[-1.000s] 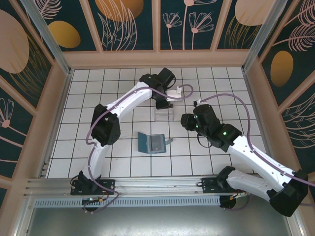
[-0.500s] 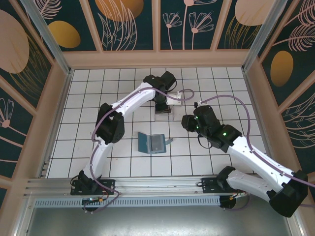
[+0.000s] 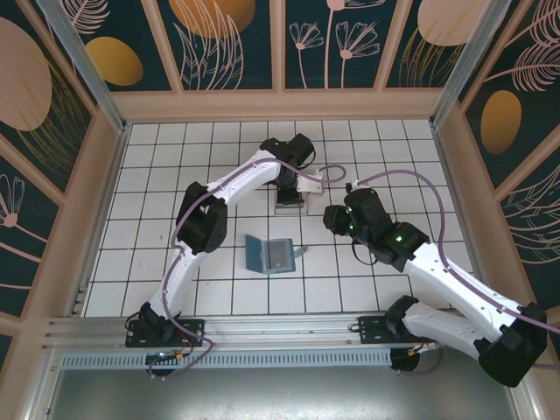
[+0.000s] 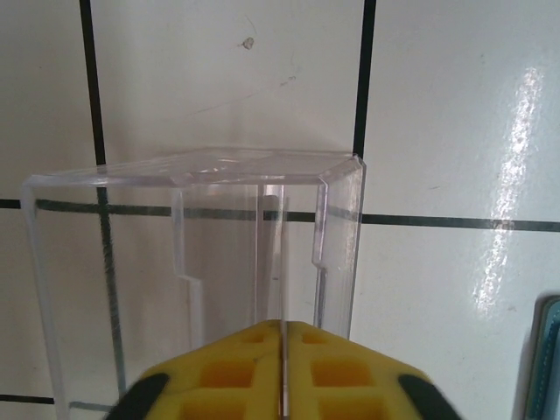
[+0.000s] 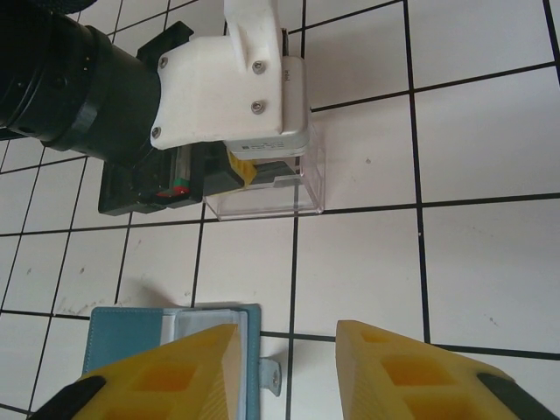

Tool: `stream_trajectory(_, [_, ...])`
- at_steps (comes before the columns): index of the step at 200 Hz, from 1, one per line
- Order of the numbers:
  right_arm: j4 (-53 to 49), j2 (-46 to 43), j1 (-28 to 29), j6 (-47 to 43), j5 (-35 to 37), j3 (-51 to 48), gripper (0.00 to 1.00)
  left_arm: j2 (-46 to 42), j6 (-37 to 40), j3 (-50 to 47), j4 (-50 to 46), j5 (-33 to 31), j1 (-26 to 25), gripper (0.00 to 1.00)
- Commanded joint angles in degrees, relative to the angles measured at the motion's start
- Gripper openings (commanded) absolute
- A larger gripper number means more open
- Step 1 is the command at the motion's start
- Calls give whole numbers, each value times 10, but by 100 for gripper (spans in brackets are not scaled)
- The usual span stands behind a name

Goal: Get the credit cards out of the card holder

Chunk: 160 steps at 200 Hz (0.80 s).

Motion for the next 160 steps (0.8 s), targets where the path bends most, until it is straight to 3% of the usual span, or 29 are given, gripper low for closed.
stream_trajectory(1, [6, -11, -5, 15, 6, -4, 35, 6, 6, 12, 5, -20, -3, 22])
stream_trajectory(31, [10, -9, -5, 21, 3, -6, 35, -4, 2, 5, 36, -46, -3, 29])
stream_trajectory(92, [14, 0, -6, 24, -2, -3, 35, -27, -1, -14, 77, -83, -3, 30])
stream_trajectory(160, [16, 12, -7, 25, -5, 5, 35, -73, 0, -51, 110, -61, -3, 32])
